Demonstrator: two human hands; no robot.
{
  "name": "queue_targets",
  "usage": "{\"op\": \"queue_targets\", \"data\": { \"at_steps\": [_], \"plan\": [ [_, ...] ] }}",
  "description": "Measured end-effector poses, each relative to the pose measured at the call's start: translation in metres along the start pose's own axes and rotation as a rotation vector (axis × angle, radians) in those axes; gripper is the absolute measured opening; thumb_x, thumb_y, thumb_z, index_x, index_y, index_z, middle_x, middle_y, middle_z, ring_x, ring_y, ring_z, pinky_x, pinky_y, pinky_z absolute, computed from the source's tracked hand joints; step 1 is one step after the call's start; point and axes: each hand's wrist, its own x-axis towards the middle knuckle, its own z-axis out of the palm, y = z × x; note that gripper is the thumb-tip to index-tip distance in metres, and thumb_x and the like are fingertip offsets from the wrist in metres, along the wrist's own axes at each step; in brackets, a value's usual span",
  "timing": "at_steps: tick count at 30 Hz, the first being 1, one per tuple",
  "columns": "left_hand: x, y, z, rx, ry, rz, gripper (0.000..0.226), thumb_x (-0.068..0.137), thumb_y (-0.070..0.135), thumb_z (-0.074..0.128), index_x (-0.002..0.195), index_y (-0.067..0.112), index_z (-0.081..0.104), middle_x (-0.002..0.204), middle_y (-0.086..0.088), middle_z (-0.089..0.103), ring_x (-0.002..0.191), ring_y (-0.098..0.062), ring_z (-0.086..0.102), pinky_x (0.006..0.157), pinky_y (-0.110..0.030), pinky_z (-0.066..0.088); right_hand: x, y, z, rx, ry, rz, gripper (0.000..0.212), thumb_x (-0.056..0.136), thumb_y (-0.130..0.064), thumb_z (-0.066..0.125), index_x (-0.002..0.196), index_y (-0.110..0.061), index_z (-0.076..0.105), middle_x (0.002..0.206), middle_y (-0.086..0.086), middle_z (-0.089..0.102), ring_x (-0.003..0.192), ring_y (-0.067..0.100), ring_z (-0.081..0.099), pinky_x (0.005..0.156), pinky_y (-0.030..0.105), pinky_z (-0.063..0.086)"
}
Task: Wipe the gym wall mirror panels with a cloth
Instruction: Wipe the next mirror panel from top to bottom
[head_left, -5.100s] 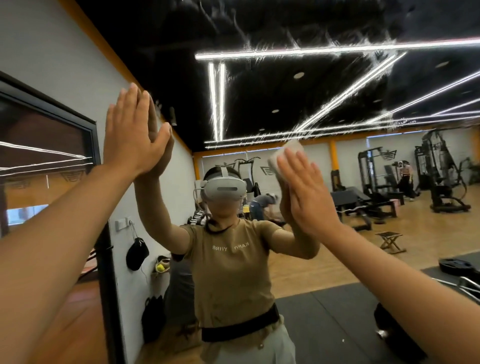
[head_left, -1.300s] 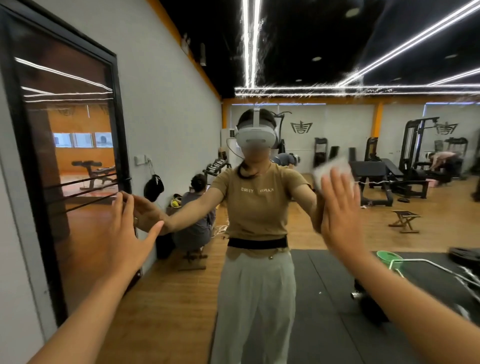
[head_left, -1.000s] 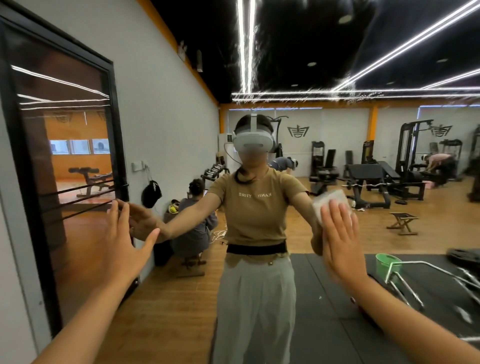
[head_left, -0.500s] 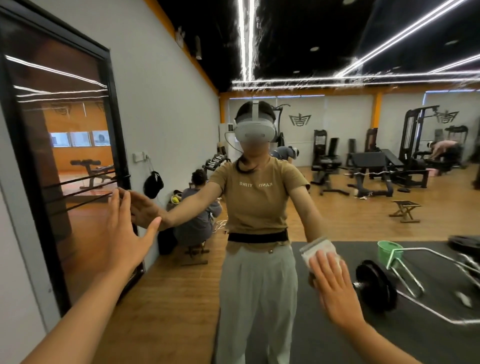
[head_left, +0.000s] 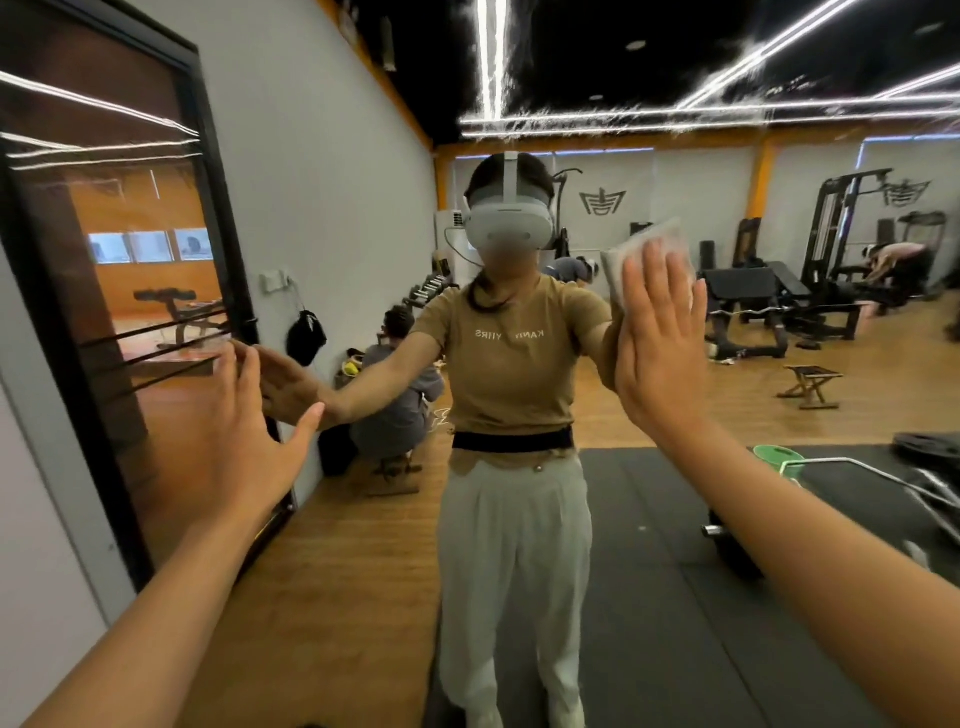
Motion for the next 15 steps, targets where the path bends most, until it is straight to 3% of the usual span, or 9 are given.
{"op": "queue_targets", "data": {
  "at_steps": [3, 7, 9, 12, 15],
  "plan": [
    [0.000, -0.001, -0.001, 0.009, -0.006, -0.006, 0.091, 0.091, 0.042, 0.066, 0.159, 0.023, 0.008, 0.166, 0.009, -0.009, 0.152, -0.013, -0.007, 0.118, -0.037, 0.005, -0.070, -0.011, 0.025, -0.018, -0.051, -0.116, 0.065, 0.094, -0.005, 0.043, 0.156, -0.008, 0.023, 0.164, 0.011, 0.014, 0.151, 0.034, 0.011, 0.122, 0.048, 0.002],
    [0.001, -0.004, -0.001, 0.040, 0.000, 0.022, 0.091, 0.092, 0.042, 0.066, 0.159, 0.022, 0.008, 0.166, 0.007, -0.008, 0.152, -0.013, -0.005, 0.118, -0.035, 0.003, -0.220, -0.007, 0.041, -0.290, -0.446, -0.647, 0.089, 0.077, -0.009, 0.038, 0.159, -0.017, 0.006, 0.166, 0.001, 0.004, 0.153, 0.024, 0.002, 0.123, 0.043, 0.002],
    [0.001, -0.007, -0.001, 0.050, 0.001, 0.041, 0.092, 0.091, 0.043, 0.066, 0.159, 0.021, 0.009, 0.166, 0.007, -0.009, 0.152, -0.012, -0.006, 0.118, -0.034, 0.003, -0.246, -0.005, 0.039, -0.338, -0.576, -0.749, 0.090, 0.075, -0.009, 0.037, 0.159, -0.016, 0.006, 0.166, 0.001, 0.006, 0.153, 0.022, 0.000, 0.123, 0.041, 0.001],
    [0.003, -0.011, -0.001, 0.058, -0.001, 0.042, 0.093, 0.090, 0.044, 0.067, 0.159, 0.021, 0.009, 0.166, 0.008, -0.010, 0.152, -0.012, -0.007, 0.120, -0.037, 0.006, -0.201, -0.011, 0.041, -0.309, -0.500, -0.753, 0.086, 0.078, -0.008, 0.039, 0.158, -0.016, 0.009, 0.165, 0.002, 0.006, 0.153, 0.022, 0.002, 0.124, 0.042, -0.003],
    [0.004, -0.013, 0.001, 0.054, -0.002, 0.045, 0.094, 0.090, 0.046, 0.066, 0.159, 0.023, 0.007, 0.165, 0.011, -0.013, 0.151, -0.011, -0.008, 0.122, -0.047, 0.016, -0.100, -0.031, 0.036, -0.108, -0.275, -0.440, 0.080, 0.083, -0.004, 0.056, 0.155, -0.013, 0.024, 0.164, 0.007, 0.013, 0.153, 0.023, 0.006, 0.123, 0.045, 0.004]
  ]
}}
